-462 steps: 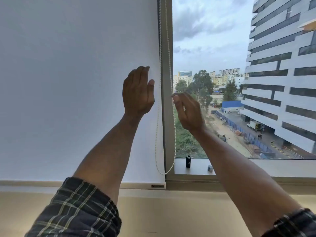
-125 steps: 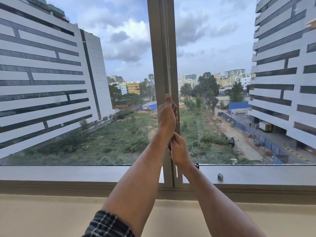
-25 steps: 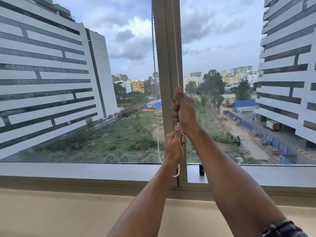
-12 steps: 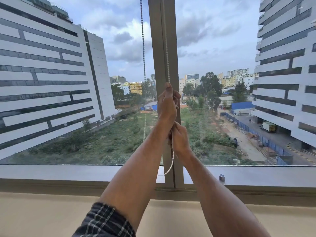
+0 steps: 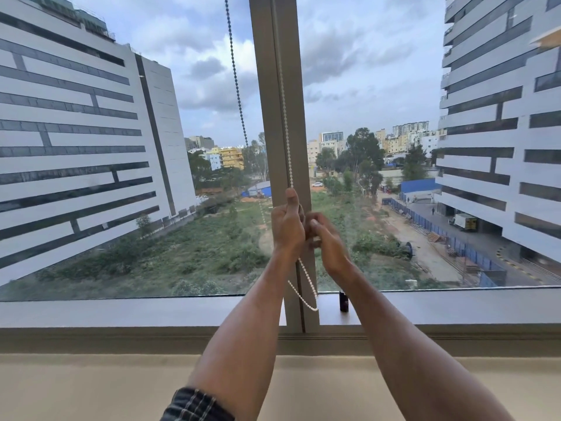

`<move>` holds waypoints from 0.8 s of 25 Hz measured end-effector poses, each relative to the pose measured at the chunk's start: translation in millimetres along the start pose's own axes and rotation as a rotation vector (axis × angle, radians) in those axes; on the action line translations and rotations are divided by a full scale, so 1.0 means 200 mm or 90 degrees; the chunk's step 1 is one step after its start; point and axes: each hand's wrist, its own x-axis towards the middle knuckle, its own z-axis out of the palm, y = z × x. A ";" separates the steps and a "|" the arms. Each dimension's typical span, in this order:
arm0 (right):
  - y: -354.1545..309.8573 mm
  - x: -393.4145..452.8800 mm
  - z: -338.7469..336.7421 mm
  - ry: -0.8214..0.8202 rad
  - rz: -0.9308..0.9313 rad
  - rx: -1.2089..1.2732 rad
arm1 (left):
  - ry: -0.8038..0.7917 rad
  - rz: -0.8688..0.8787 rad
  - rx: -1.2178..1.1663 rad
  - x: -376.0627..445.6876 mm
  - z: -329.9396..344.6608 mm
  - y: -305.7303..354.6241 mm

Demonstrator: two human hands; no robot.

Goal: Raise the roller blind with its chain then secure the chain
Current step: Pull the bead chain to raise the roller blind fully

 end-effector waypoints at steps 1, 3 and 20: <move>-0.07 0.05 0.01 0.040 -0.016 0.006 | 0.001 0.003 -0.011 -0.03 0.00 -0.04; -0.23 0.15 0.05 0.100 -0.040 0.059 | -0.013 -0.012 -0.035 -0.09 0.00 -0.09; -0.24 0.17 0.18 0.069 -0.066 0.116 | -0.003 -0.107 -0.051 -0.09 -0.14 -0.08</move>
